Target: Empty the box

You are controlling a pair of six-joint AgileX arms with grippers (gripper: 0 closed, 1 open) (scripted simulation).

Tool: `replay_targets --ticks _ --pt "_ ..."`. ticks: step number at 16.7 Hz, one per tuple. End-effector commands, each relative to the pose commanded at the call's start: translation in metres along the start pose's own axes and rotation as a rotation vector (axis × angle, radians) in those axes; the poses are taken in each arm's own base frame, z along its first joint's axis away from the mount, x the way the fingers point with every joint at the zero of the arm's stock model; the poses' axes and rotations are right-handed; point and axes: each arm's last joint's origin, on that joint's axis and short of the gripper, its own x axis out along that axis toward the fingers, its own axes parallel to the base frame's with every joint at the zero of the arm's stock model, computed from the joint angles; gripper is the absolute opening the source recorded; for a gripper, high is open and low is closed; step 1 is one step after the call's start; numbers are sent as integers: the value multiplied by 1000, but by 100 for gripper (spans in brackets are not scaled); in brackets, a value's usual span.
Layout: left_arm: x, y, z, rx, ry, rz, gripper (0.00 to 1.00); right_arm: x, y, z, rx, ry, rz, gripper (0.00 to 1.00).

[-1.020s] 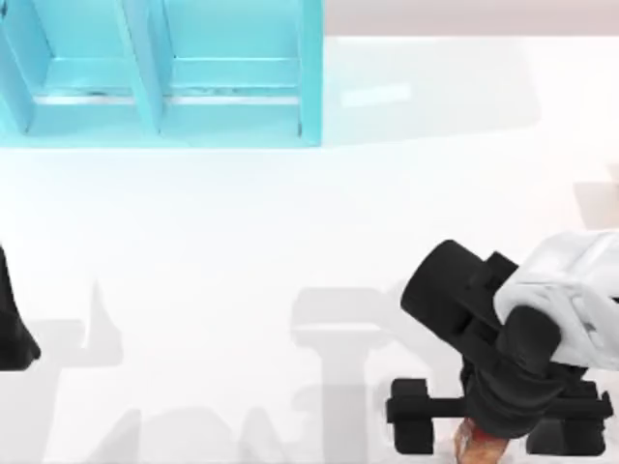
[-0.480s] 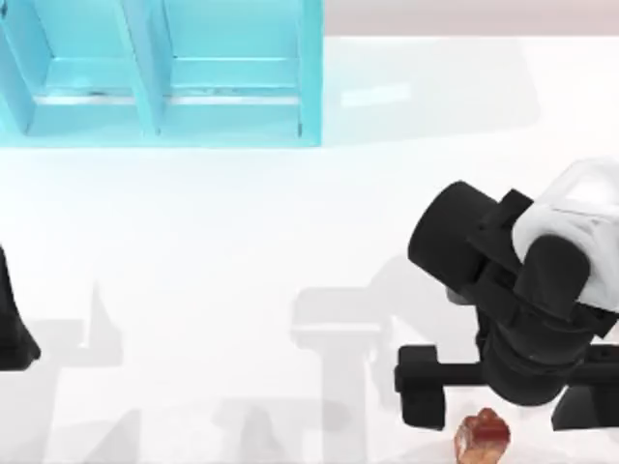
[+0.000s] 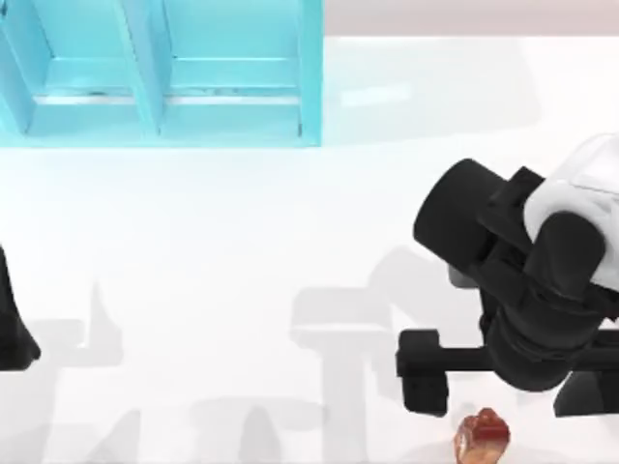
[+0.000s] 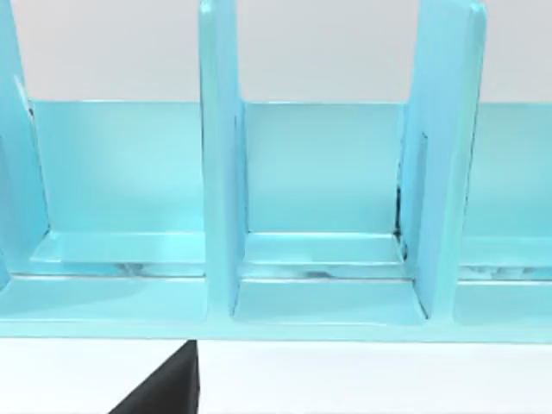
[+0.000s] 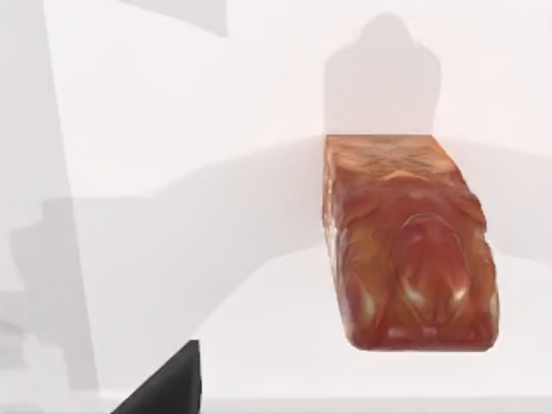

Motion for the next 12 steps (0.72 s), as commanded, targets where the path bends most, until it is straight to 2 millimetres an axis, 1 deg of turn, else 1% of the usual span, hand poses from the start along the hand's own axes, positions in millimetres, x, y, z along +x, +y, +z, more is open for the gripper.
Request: replay_targets --ticks 1,3,5,6,7,8,10,12 --pt "0 0 0 0 0 0 100 -1 -1 6 -1 8 -7 100" --pt "0 0 0 0 0 0 100 -4 -6 28 0 26 -21 100" --pt "0 0 0 0 0 0 100 -10 -20 60 2 40 -24 100" --pt "0 0 0 0 0 0 100 -13 -33 79 3 42 -21 100" --pt "0 0 0 0 0 0 100 -17 -50 98 4 41 -15 100" --pt "0 0 0 0 0 0 100 -21 -72 117 6 38 -9 100" --pt "0 0 0 0 0 0 100 -29 -130 150 12 30 3 100" --pt "0 0 0 0 0 0 100 -35 -195 169 17 19 11 100"
